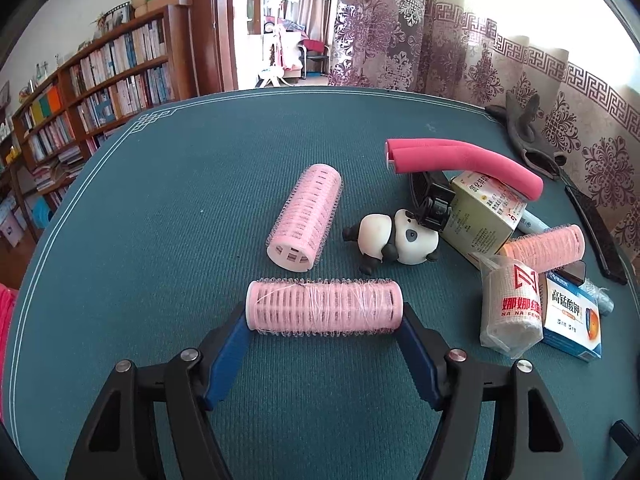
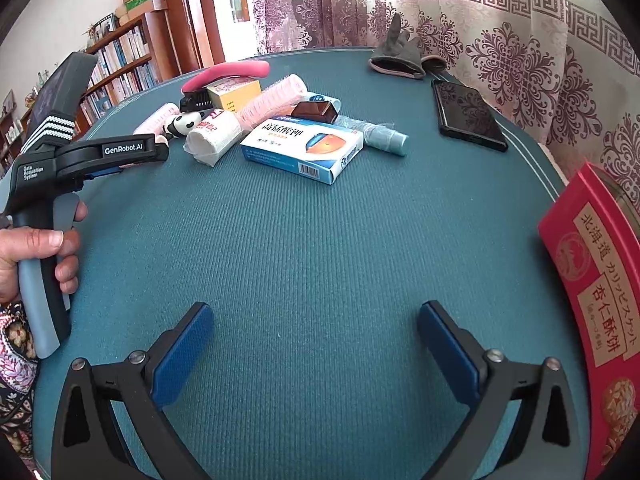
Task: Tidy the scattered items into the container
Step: 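Grasp the large pink hair roller with the left tool while the right tool grasps the blue-white medicine box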
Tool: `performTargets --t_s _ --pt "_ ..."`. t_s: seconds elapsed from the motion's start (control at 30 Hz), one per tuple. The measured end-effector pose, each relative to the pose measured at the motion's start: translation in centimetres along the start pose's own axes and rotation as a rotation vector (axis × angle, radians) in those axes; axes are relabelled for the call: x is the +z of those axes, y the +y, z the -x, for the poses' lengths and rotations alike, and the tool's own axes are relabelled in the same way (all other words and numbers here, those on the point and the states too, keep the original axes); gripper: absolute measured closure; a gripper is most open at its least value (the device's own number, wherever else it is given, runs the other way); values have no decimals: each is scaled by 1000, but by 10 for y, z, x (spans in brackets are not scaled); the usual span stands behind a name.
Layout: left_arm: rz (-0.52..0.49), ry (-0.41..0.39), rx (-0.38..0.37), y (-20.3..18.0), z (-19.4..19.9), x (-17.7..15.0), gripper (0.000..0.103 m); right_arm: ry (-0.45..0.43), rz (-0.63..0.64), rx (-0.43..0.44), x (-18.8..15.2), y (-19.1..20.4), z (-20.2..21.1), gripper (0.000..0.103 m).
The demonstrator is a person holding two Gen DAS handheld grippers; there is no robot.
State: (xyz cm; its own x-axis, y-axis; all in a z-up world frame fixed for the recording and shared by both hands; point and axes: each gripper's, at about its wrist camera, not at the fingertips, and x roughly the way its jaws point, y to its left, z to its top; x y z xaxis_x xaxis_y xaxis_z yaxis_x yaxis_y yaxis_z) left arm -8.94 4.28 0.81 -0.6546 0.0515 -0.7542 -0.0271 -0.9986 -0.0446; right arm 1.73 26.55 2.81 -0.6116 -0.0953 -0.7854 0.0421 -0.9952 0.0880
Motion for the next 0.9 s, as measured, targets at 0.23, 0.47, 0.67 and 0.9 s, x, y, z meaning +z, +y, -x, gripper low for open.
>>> performTargets --t_s 0.23,0.47,0.67,0.9 --pt "8 -3 -7 3 2 -2 30 12 -123 -21 46 -8 -30 1" --pt "8 -2 -7 2 1 -1 30 23 -238 50 85 -1 -46 1" --pt "11 -3 -10 2 0 -1 30 5 -199 -46 107 19 -66 1" --pt "4 -1 -2 0 -1 -1 30 -18 -69 -171 104 38 -74 2"
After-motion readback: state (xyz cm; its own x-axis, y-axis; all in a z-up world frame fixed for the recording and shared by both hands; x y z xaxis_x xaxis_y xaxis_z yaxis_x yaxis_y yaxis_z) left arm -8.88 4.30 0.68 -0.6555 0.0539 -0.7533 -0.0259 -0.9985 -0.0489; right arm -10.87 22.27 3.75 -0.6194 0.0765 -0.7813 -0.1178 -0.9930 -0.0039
